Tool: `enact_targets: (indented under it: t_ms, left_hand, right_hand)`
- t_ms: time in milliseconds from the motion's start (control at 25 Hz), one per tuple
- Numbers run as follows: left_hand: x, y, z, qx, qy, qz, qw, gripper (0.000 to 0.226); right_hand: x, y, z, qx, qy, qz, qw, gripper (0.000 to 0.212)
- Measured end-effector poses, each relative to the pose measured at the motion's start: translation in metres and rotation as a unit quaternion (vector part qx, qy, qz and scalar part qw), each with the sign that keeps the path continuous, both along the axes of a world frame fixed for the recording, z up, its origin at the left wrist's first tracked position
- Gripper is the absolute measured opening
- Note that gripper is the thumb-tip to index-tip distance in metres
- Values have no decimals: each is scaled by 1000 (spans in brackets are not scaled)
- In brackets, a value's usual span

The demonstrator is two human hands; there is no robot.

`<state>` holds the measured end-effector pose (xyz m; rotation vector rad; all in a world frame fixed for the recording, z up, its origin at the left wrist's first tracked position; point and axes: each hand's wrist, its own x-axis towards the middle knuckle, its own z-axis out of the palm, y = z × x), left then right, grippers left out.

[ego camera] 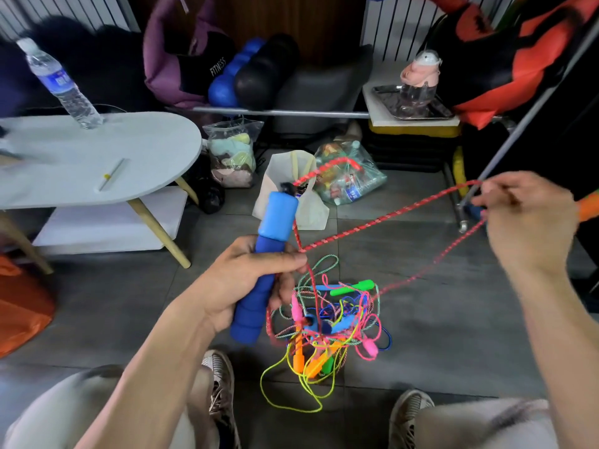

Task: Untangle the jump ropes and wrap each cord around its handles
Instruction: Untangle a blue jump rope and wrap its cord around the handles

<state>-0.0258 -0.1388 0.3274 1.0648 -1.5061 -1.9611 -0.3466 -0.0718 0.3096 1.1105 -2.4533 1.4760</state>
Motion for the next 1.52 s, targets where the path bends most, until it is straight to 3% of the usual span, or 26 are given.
enact_targets:
  t_ms: [80, 120, 160, 240, 320, 520, 720, 800, 880, 1000, 1080, 1160, 1240, 1320, 1400, 1440, 1520]
  left_hand:
    - [3, -2, 1, 8, 32, 22, 999, 13]
    - [4, -2, 1, 16, 44, 26, 999, 13]
    - [2, 0, 0, 22, 48, 24, 998, 13]
    - [-3, 4, -3, 22, 42, 7, 999, 14]
    - [-8, 8, -8, 20, 33, -5, 999, 16]
    - [-11, 7, -10, 12, 8, -26, 1000, 6]
    - [-12, 8, -10, 18, -12, -39, 999, 27]
    - [-10, 6, -10, 20, -11, -21, 1000, 26]
    - [-8, 6, -11, 20, -3, -19, 1000, 18]
    - [-8, 8, -12, 37, 25, -12, 999, 4]
    - [-11, 10, -10, 49, 36, 7, 998, 4]
    - [-14, 10, -7, 67, 48, 48, 995, 4]
    - [-14, 8, -3, 96, 64, 93, 989, 9]
    - [-13, 5, -2, 135, 98, 131, 977, 14]
    - [-10, 2, -2, 162, 128, 162, 965, 17]
    - [-9, 1, -2, 164, 139, 177, 961, 17]
    - [-7, -1, -1, 150, 161, 212, 952, 18]
  right_hand:
    - [19, -1, -5, 21, -38, 80, 996, 19]
    - [41, -1, -8, 29, -75, 169, 982, 28]
    - [69, 1, -11, 42, -147, 272, 950, 40]
    - [127, 4, -14, 75, -323, 438, 836, 40]
    - [162, 4, -21, 80, -468, 473, 742, 26]
    - [160, -6, -16, -12, -582, 424, 694, 12]
    - [99, -22, 2, -128, -589, 243, 760, 4]
    - [62, -24, 7, -196, -612, 137, 754, 14]
    - [48, -20, 7, -202, -636, 91, 739, 19]
    - [83, -13, 1, -86, -663, 223, 710, 24]
    - [122, -6, -7, 23, -660, 354, 663, 33]
    - [152, 1, -19, 97, -614, 472, 625, 23]
    - [167, 6, -30, 131, -561, 516, 634, 13]
    - [174, 7, -38, 142, -503, 529, 668, 25]
    - [177, 8, -43, 166, -440, 538, 699, 15]
    - [177, 8, -41, 176, -416, 544, 707, 5]
    - [173, 7, -39, 209, -373, 548, 719, 9]
